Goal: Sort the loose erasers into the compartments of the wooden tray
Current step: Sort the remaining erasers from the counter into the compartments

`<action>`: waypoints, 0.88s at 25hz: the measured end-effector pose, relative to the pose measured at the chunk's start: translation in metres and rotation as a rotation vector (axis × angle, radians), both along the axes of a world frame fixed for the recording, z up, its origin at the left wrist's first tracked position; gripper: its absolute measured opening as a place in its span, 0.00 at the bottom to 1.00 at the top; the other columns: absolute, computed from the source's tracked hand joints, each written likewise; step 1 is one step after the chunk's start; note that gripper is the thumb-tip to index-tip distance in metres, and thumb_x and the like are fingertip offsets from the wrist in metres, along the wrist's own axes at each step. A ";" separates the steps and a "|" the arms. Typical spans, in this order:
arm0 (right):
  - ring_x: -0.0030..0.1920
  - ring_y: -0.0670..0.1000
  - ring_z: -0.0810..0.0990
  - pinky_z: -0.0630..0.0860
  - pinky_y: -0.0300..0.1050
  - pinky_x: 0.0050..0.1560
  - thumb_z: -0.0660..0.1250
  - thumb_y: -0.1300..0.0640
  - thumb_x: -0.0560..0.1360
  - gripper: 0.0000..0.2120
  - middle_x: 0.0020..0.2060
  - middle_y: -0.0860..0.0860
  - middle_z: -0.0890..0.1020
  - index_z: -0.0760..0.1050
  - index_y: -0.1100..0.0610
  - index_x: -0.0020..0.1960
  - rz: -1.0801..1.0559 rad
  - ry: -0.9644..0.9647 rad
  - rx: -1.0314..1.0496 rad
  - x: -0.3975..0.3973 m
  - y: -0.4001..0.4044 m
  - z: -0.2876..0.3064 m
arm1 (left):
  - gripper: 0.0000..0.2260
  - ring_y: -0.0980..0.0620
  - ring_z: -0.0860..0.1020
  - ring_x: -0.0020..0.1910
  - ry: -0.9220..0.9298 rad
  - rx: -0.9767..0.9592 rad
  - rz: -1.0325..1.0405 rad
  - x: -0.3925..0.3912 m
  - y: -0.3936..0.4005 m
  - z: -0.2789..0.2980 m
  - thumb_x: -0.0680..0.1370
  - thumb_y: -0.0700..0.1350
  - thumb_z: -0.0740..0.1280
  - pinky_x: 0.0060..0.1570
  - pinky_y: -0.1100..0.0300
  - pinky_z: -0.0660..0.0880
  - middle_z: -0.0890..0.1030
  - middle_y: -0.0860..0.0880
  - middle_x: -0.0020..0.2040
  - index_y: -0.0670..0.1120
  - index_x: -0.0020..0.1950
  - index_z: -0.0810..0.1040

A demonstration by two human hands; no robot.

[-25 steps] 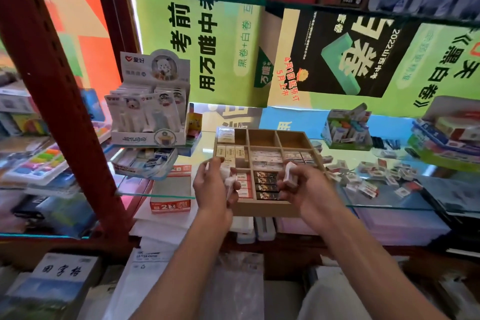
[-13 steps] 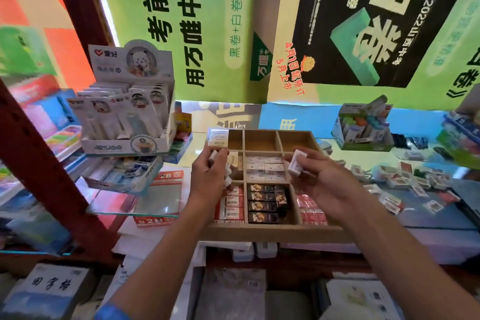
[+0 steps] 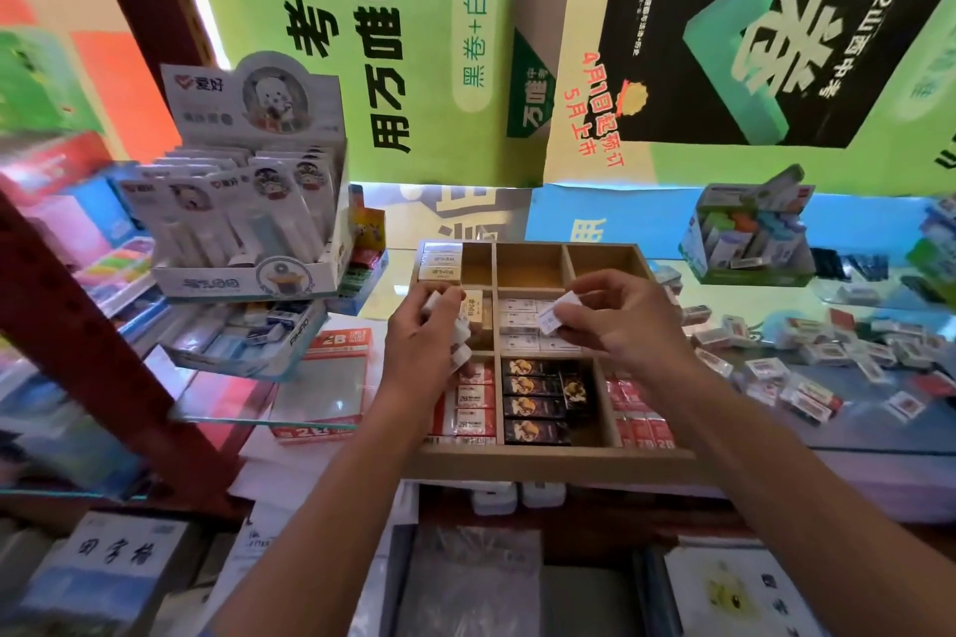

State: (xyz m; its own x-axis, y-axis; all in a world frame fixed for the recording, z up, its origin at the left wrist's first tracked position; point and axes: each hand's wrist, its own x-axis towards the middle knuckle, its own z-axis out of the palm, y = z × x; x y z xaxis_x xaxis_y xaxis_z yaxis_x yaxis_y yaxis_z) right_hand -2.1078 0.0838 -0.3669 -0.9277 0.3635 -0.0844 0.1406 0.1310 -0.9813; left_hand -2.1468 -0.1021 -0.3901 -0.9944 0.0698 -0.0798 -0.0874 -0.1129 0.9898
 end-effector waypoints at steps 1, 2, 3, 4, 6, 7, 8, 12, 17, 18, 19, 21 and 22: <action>0.47 0.50 0.83 0.81 0.40 0.41 0.74 0.59 0.73 0.09 0.47 0.51 0.82 0.77 0.54 0.50 0.051 -0.016 0.212 -0.004 -0.005 -0.001 | 0.08 0.47 0.83 0.42 0.003 -0.005 -0.002 0.000 0.000 -0.001 0.82 0.51 0.62 0.29 0.60 0.77 0.83 0.41 0.51 0.51 0.59 0.77; 0.46 0.48 0.82 0.79 0.38 0.41 0.75 0.56 0.73 0.09 0.46 0.49 0.82 0.77 0.53 0.50 0.100 -0.026 0.387 -0.010 -0.010 -0.003 | 0.08 0.47 0.84 0.43 0.002 -0.009 -0.004 -0.001 0.000 -0.001 0.82 0.51 0.62 0.30 0.58 0.78 0.83 0.42 0.51 0.52 0.59 0.77; 0.45 0.46 0.81 0.76 0.37 0.40 0.75 0.54 0.72 0.09 0.45 0.47 0.82 0.77 0.52 0.50 0.137 -0.027 0.498 -0.015 -0.014 -0.005 | 0.08 0.47 0.84 0.45 0.002 -0.013 -0.005 -0.001 0.000 -0.002 0.82 0.51 0.62 0.33 0.57 0.79 0.83 0.43 0.51 0.52 0.59 0.77; 0.45 0.45 0.81 0.74 0.36 0.40 0.75 0.54 0.72 0.09 0.44 0.47 0.82 0.78 0.52 0.50 0.160 -0.026 0.540 -0.020 -0.017 -0.007 | 0.08 0.47 0.84 0.46 0.001 -0.016 -0.004 -0.002 0.000 -0.002 0.82 0.51 0.62 0.35 0.55 0.81 0.83 0.44 0.52 0.53 0.59 0.77; 0.44 0.46 0.83 0.78 0.39 0.40 0.75 0.57 0.73 0.08 0.45 0.48 0.83 0.78 0.52 0.50 0.159 -0.045 0.434 -0.029 -0.018 -0.009 | 0.08 0.47 0.84 0.46 0.000 -0.014 -0.001 -0.003 -0.001 -0.003 0.82 0.51 0.62 0.37 0.54 0.82 0.83 0.45 0.51 0.53 0.59 0.77; 0.44 0.48 0.84 0.81 0.42 0.41 0.74 0.60 0.74 0.07 0.46 0.51 0.84 0.78 0.53 0.50 0.145 -0.069 0.320 -0.031 -0.016 -0.009 | 0.08 0.48 0.84 0.45 0.002 -0.010 -0.002 -0.003 -0.001 -0.004 0.82 0.51 0.62 0.37 0.54 0.82 0.83 0.45 0.50 0.52 0.59 0.78; 0.45 0.50 0.85 0.83 0.44 0.43 0.72 0.62 0.74 0.06 0.47 0.53 0.84 0.79 0.55 0.50 0.130 -0.091 0.204 -0.032 -0.013 -0.009 | 0.08 0.47 0.84 0.45 0.007 -0.005 -0.005 -0.003 -0.001 -0.004 0.82 0.50 0.63 0.37 0.54 0.82 0.83 0.44 0.50 0.52 0.58 0.78; 0.44 0.53 0.86 0.82 0.42 0.41 0.70 0.66 0.75 0.06 0.48 0.57 0.85 0.81 0.59 0.51 0.076 -0.094 -0.074 -0.030 -0.001 -0.004 | 0.07 0.46 0.84 0.45 0.024 -0.017 -0.003 -0.004 0.000 -0.005 0.82 0.50 0.63 0.38 0.52 0.82 0.83 0.44 0.49 0.51 0.56 0.78; 0.47 0.50 0.84 0.80 0.38 0.38 0.65 0.63 0.80 0.08 0.50 0.53 0.84 0.82 0.55 0.53 0.131 -0.053 0.009 -0.030 -0.001 0.003 | 0.07 0.47 0.84 0.45 0.023 -0.016 0.002 -0.003 0.000 -0.004 0.82 0.50 0.62 0.38 0.53 0.82 0.83 0.44 0.49 0.51 0.56 0.78; 0.47 0.48 0.82 0.78 0.37 0.37 0.64 0.62 0.80 0.09 0.50 0.51 0.83 0.81 0.54 0.54 0.172 -0.033 0.116 -0.031 0.000 0.003 | 0.07 0.47 0.84 0.45 0.021 -0.017 0.003 -0.003 0.000 -0.003 0.82 0.50 0.62 0.39 0.52 0.83 0.83 0.45 0.49 0.51 0.56 0.78; 0.47 0.45 0.80 0.77 0.35 0.38 0.64 0.61 0.80 0.09 0.50 0.47 0.82 0.80 0.52 0.57 0.245 -0.003 0.281 -0.032 0.001 0.004 | 0.07 0.47 0.84 0.46 0.021 -0.015 0.003 -0.002 0.000 -0.003 0.82 0.50 0.62 0.40 0.50 0.83 0.83 0.45 0.49 0.51 0.56 0.78; 0.50 0.43 0.79 0.74 0.37 0.45 0.65 0.60 0.80 0.13 0.50 0.42 0.81 0.77 0.49 0.62 0.476 0.056 0.629 -0.036 0.000 0.003 | 0.07 0.46 0.84 0.45 0.027 -0.011 0.000 -0.002 0.000 -0.002 0.82 0.50 0.62 0.41 0.49 0.82 0.83 0.45 0.49 0.51 0.56 0.78; 0.51 0.42 0.79 0.73 0.38 0.47 0.67 0.60 0.79 0.15 0.51 0.41 0.81 0.76 0.47 0.63 0.577 0.066 0.752 -0.039 -0.002 0.000 | 0.07 0.47 0.84 0.44 0.030 -0.013 0.002 -0.002 0.000 -0.002 0.82 0.50 0.63 0.41 0.49 0.82 0.83 0.44 0.49 0.51 0.56 0.78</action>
